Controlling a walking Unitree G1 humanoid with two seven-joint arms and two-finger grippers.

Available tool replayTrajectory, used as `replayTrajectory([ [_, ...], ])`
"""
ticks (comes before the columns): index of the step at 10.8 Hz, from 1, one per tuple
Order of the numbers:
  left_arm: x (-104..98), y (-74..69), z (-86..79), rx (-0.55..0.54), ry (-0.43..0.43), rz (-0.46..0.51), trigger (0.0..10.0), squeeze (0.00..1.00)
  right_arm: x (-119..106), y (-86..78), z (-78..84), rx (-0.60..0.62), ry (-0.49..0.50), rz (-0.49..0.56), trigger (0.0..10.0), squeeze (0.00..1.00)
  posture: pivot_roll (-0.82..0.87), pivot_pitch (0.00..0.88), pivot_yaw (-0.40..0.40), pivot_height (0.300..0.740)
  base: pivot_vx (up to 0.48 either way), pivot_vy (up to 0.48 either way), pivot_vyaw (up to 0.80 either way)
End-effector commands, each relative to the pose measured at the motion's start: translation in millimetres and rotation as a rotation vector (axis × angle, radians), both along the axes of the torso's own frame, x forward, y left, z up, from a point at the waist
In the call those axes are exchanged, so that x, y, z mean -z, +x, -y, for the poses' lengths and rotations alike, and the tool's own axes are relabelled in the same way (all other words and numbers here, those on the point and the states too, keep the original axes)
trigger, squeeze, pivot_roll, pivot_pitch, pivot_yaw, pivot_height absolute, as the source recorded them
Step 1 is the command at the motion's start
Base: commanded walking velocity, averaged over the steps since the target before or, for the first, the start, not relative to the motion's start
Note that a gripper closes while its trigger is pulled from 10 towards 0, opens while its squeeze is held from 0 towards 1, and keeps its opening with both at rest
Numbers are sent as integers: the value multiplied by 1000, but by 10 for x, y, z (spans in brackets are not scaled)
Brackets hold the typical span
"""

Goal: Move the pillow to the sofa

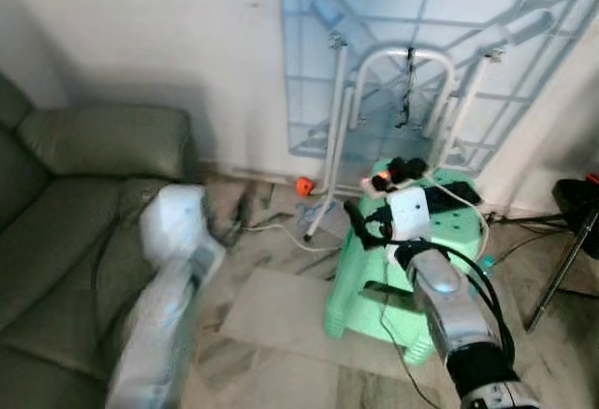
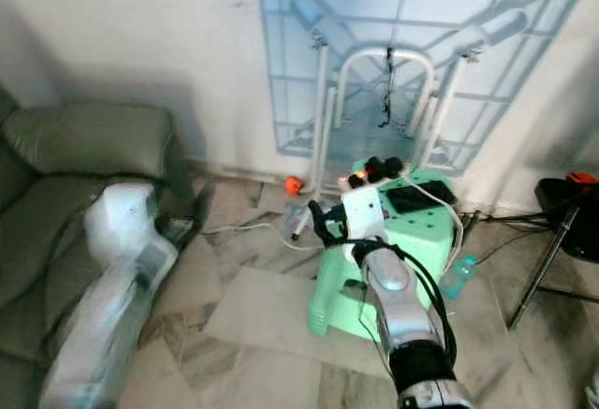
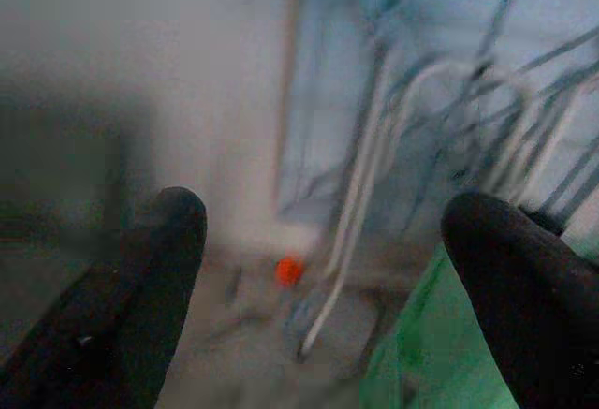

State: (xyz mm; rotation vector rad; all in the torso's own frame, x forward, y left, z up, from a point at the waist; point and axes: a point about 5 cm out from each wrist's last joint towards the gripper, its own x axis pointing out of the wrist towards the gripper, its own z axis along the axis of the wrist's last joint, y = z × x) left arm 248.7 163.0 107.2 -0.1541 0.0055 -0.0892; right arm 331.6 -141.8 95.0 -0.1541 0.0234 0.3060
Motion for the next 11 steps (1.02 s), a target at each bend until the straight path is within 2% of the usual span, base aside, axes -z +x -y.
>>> replayTrajectory([
  [1,36,-118,-118,-40,9,-35,10000,0,-15,21,0,-2,-5,6,10000,0,-61,0,19,740,0,0,0],
  [2,226,-643,-286,-114,13,-129,10000,0,18,29,17,-6,-14,-6,10000,0,-24,0,9,740,0,0,0],
  [3,296,-875,-367,-181,-20,-181,10000,0,29,37,18,-9,-17,-11,10000,0,-2,0,1,740,0,0,0],
  [4,340,-1121,-350,-212,-42,-227,10000,0,29,59,8,-14,-21,-15,10000,0,10,0,-6,740,0,0,0],
  [5,359,-1181,-312,-229,-77,-245,10000,0,30,70,-11,-22,-21,-17,10000,0,11,0,-9,740,0,0,0],
  [6,361,-1133,-330,-223,-52,-235,10000,0,47,72,-40,-40,-20,-27,10000,0,2,0,-10,740,0,0,0],
  [7,362,-922,-360,-187,3,-202,10000,0,57,67,-52,-84,-27,-38,10000,0,-13,0,-6,740,0,0,0],
  [8,287,-453,-356,-161,8,-132,10000,0,21,168,63,-48,-30,-62,10000,0,-37,0,-2,740,0,0,0],
  [10,182,64,-222,-109,5,-69,10000,0,-130,337,-45,-26,-37,-42,10000,0,-64,0,5,740,0,0,0],
  [11,116,249,-118,-77,5,-44,10000,0,-203,393,-140,-37,-38,-28,10000,0,-82,0,7,740,0,0,0],
])
